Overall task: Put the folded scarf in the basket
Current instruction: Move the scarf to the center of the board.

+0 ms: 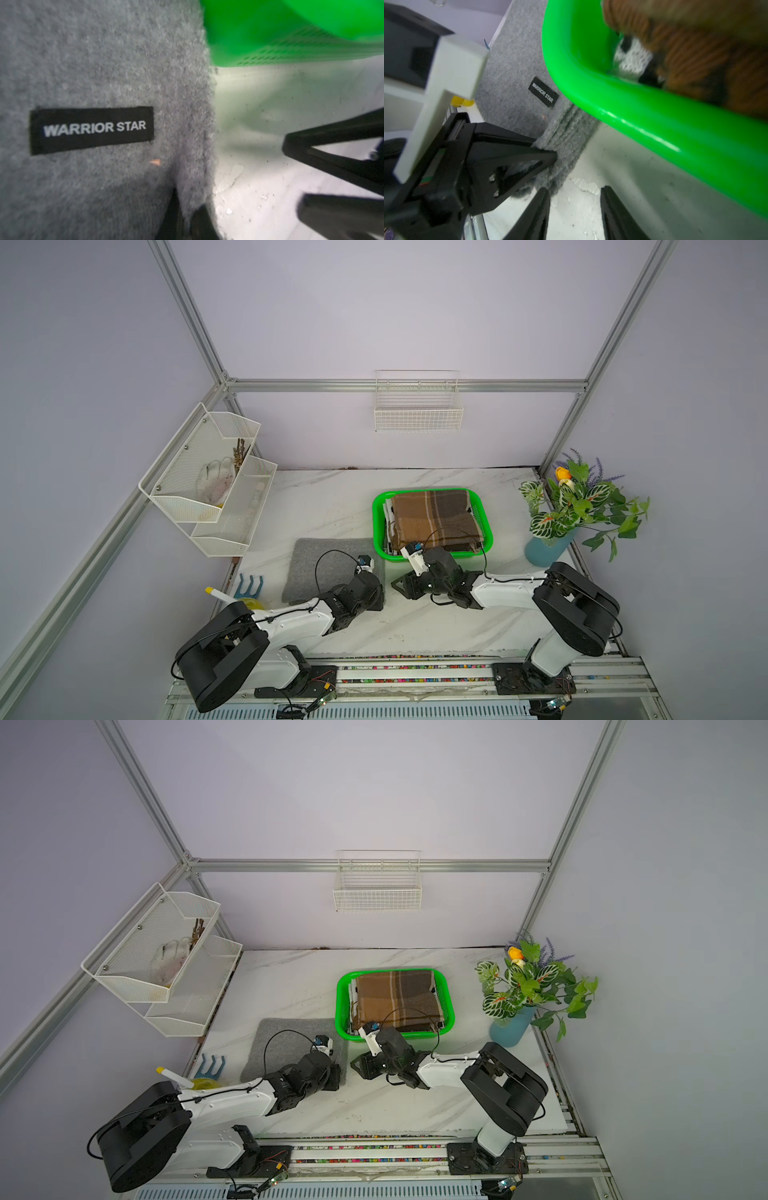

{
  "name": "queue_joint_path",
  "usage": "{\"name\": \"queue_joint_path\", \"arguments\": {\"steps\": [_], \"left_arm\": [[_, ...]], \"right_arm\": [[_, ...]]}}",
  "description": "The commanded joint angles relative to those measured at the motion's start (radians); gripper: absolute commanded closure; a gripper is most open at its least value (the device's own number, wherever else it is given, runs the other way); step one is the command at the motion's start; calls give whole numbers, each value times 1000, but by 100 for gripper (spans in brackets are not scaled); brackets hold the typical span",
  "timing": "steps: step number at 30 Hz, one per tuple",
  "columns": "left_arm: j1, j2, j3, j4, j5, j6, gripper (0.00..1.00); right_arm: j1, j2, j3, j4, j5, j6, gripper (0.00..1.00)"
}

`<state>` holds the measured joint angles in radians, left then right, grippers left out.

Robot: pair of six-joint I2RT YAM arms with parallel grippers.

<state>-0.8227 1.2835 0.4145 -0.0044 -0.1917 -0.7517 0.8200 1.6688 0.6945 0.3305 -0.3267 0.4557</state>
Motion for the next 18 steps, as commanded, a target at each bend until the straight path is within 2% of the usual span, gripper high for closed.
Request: {"name": "queue_joint_path", "arguments": {"steps": [1, 4, 7, 11, 15, 18], "left_arm": [[-62, -11, -31, -134, 20, -54, 90], [-97, 0, -10, -144, 19, -51, 89], [-122, 25, 7, -155, 14, -51, 87], [-157, 60, 25, -146, 3, -52, 87], [-183, 68, 32, -143, -3, -58, 86], [-200, 55, 39, -148, -6, -55, 84]], "right_arm": [[5, 33, 6, 118, -36, 55, 54], [5, 48, 2, 165, -73, 81, 51], [4, 26, -31, 202, -54, 98, 50], [8, 52, -7, 192, -100, 106, 48], [9, 98, 20, 139, -51, 79, 46], [8, 148, 59, 112, -69, 77, 45]]}}
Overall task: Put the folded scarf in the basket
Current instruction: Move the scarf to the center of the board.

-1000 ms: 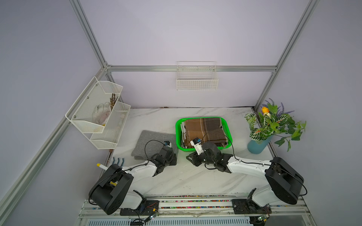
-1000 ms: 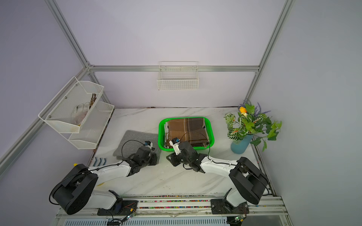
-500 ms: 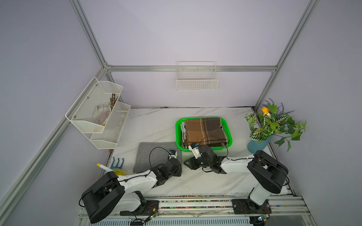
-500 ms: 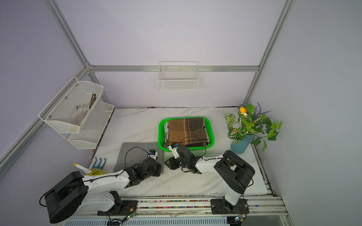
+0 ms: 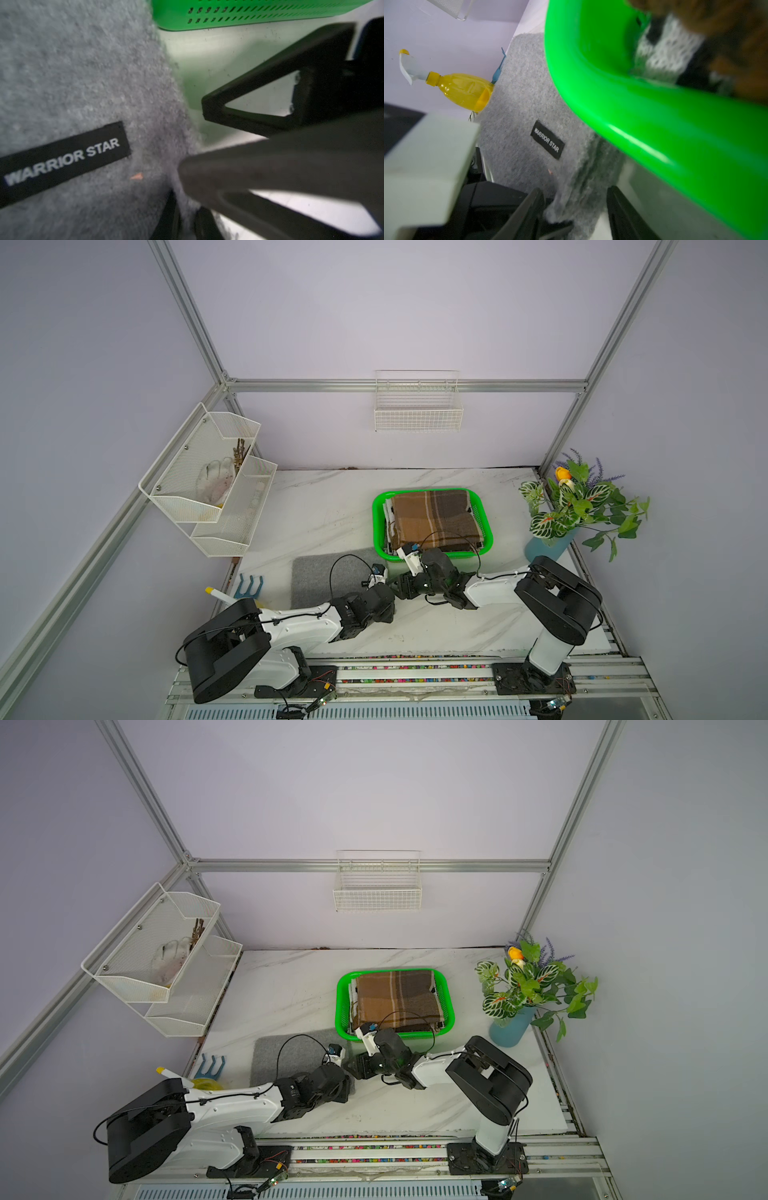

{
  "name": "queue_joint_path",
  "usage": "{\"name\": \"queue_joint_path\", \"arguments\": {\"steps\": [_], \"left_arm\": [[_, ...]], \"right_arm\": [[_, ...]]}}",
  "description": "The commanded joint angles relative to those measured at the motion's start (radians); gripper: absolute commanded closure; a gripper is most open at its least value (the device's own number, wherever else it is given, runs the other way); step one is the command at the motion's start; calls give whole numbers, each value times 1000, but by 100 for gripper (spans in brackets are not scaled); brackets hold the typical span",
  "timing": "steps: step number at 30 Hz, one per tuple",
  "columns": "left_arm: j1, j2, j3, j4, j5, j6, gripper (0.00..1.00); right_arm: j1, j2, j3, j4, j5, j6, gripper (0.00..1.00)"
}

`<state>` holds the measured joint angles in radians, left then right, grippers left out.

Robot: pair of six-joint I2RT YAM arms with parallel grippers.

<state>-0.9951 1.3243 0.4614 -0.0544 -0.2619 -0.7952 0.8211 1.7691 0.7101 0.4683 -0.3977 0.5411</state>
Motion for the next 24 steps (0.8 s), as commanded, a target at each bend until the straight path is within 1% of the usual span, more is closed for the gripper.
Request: {"name": "queue_joint_path", "arguments": {"steps": [1, 3, 4, 5, 7, 11, 15, 18, 20, 22, 24], "left_arm": [[-32, 8, -8, -99, 59, -13, 83], [-36, 2, -8, -104, 63, -12, 79], [-40, -1, -10, -108, 64, -12, 70], [-44, -4, -12, -111, 62, -12, 67], [-46, -17, -9, -134, 47, -11, 65], [-48, -82, -7, -177, 38, -7, 54], [-48, -181, -3, -223, 24, -2, 51], [-48, -287, -6, -261, 12, -4, 48], [-49, -362, -7, -296, -23, -3, 46], [-47, -417, -1, -335, -62, 1, 42], [-46, -461, 17, -433, -132, -28, 42]], "right_arm": [[7, 62, 51, -20, -2, -6, 44], [5, 93, 67, -22, 2, -7, 43], [3, 107, 75, -23, -11, -7, 42], [1, 124, 85, -19, -34, -7, 43], [2, 147, 102, -32, -43, -7, 44], [1, 159, 102, -63, -15, -27, 44], [1, 127, 99, -138, 40, -59, 46], [2, 91, 85, -171, 89, -82, 46], [1, 81, 86, -192, 114, -93, 46], [2, 79, 88, -190, 105, -96, 46], [2, 77, 88, -183, 82, -92, 46]]}}
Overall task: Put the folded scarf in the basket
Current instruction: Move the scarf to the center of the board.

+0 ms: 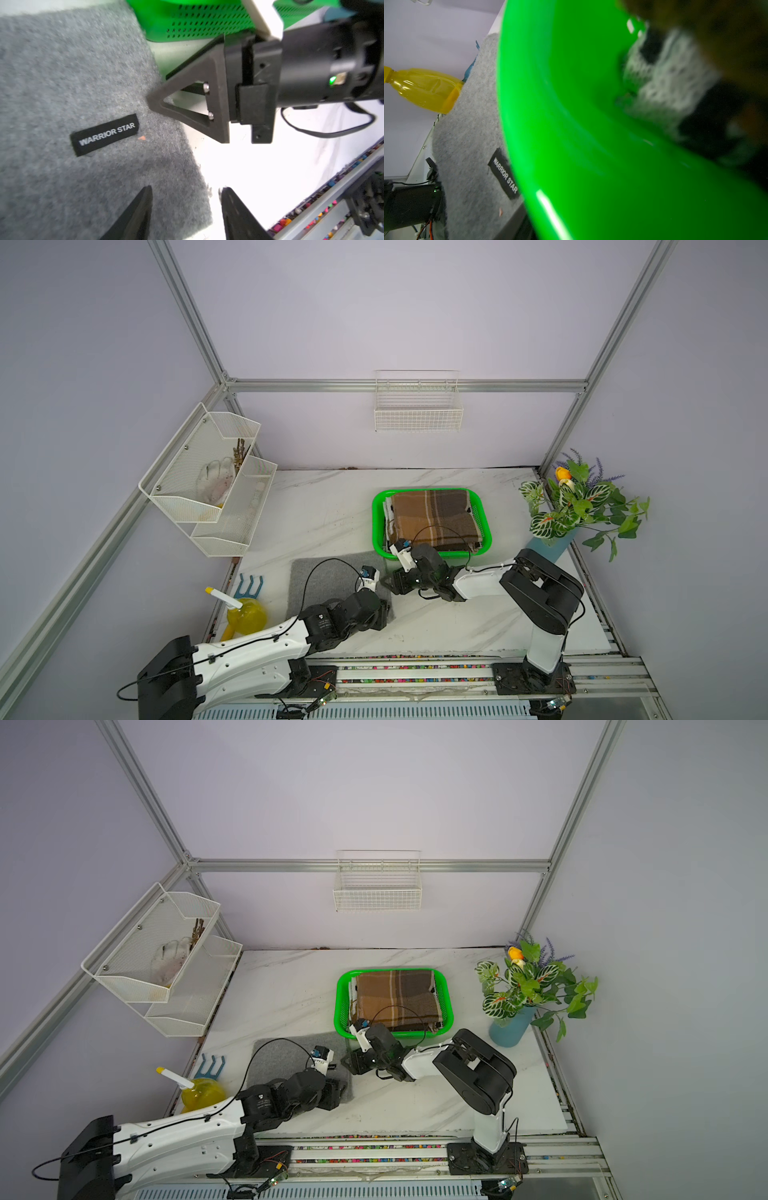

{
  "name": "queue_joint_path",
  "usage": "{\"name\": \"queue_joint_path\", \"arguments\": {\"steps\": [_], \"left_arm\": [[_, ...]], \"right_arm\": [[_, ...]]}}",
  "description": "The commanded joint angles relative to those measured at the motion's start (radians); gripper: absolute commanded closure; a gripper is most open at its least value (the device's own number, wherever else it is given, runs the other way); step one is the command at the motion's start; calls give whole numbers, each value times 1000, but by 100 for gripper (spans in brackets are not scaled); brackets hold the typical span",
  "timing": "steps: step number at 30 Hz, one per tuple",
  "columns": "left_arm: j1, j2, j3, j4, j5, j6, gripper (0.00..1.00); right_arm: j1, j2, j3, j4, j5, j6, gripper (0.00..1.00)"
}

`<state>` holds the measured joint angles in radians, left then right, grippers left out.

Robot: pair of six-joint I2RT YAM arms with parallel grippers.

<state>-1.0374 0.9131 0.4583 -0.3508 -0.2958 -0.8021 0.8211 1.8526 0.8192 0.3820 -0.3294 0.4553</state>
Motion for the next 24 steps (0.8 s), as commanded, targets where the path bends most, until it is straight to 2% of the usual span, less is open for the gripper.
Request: {"name": "queue_joint_path", "arguments": {"steps": [1, 4, 8, 11, 13, 16, 22, 24], "left_arm": [[1, -72, 27, -179, -142, -34, 42], [75, -117, -8, -203, -164, -37, 43], [170, -141, -76, -141, -144, -25, 55], [244, -104, -126, -35, -59, 2, 57], [259, -67, -147, 29, -13, 8, 63], [259, -22, -131, 21, 13, 19, 71], [263, 5, -175, 89, 38, 21, 71], [263, 9, -178, 100, 67, 27, 75]], "right_arm": [[5, -12, -23, -98, 12, -7, 46], [9, -30, -36, -88, -1, -5, 46], [12, -22, -40, -48, -54, 17, 46], [16, -7, -22, -69, -54, 10, 45], [19, -8, -19, -74, -59, 14, 45], [26, -13, -17, -82, -64, 17, 45], [44, 39, 10, -103, -71, 23, 45], [53, 60, 20, -104, -69, 26, 45]]}}
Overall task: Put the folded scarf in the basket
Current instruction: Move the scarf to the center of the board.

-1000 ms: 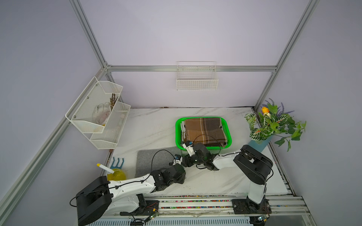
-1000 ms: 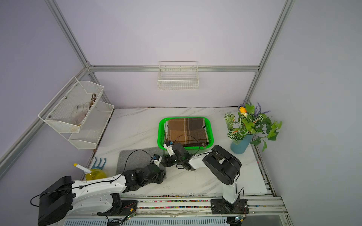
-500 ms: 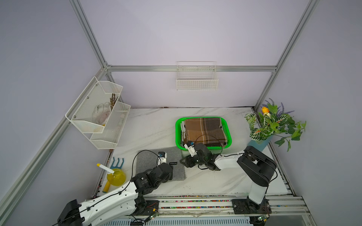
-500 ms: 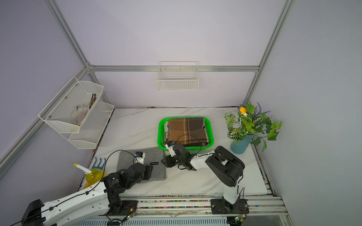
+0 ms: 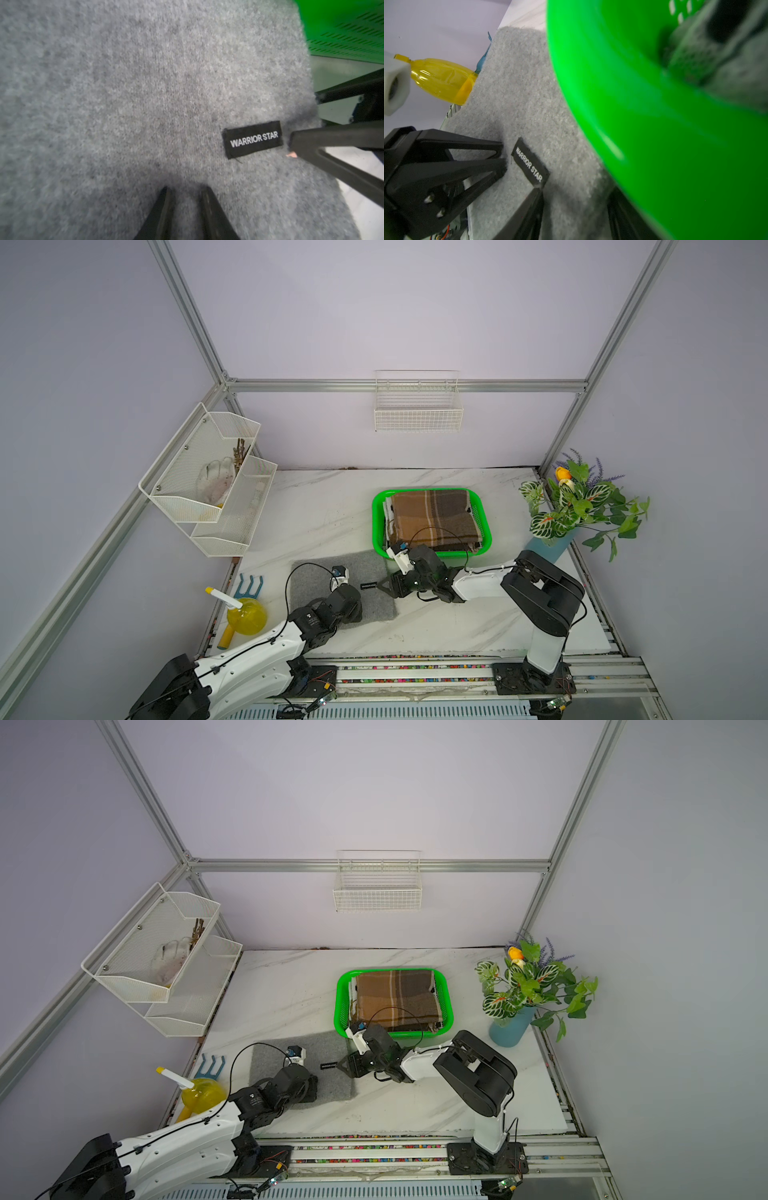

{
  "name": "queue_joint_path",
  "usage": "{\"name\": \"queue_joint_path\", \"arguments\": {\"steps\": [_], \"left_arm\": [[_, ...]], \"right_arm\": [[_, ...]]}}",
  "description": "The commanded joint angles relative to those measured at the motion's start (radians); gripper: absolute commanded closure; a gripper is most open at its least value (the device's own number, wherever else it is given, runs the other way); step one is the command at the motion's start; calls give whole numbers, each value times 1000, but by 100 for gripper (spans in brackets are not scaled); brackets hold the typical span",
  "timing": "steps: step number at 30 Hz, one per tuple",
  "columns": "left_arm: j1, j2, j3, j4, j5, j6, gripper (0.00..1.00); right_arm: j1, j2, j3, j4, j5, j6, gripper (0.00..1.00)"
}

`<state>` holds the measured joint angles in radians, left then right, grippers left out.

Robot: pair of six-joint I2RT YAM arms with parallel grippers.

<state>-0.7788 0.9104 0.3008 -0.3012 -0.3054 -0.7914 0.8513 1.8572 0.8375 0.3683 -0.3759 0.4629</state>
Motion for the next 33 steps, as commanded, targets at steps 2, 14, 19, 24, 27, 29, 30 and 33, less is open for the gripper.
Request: {"name": "queue_joint_path", "arguments": {"steps": [2, 14, 19, 24, 27, 29, 30, 33], "left_arm": [[4, 9, -16, 44, 91, 21, 76], [4, -6, -33, 66, 119, 42, 79], [5, 30, -25, 85, 134, 51, 81], [4, 56, -26, 109, 161, 64, 82], [4, 43, -28, 106, 162, 66, 82], [5, 20, -28, 96, 169, 67, 82], [5, 7, -26, 89, 176, 71, 82], [4, -41, -8, 35, 175, 78, 76]], "right_arm": [[30, 73, 9, -89, -24, 21, 45], [35, 140, 64, -175, -67, -4, 49], [61, 176, 75, -131, -157, 16, 60], [61, 168, 65, -91, -201, 31, 95], [60, 139, 48, -92, -162, 28, 100], [60, 106, 20, -89, -131, 29, 100], [58, 82, -3, -91, -109, 31, 100], [55, 14, -85, -88, -11, 39, 100]]}}
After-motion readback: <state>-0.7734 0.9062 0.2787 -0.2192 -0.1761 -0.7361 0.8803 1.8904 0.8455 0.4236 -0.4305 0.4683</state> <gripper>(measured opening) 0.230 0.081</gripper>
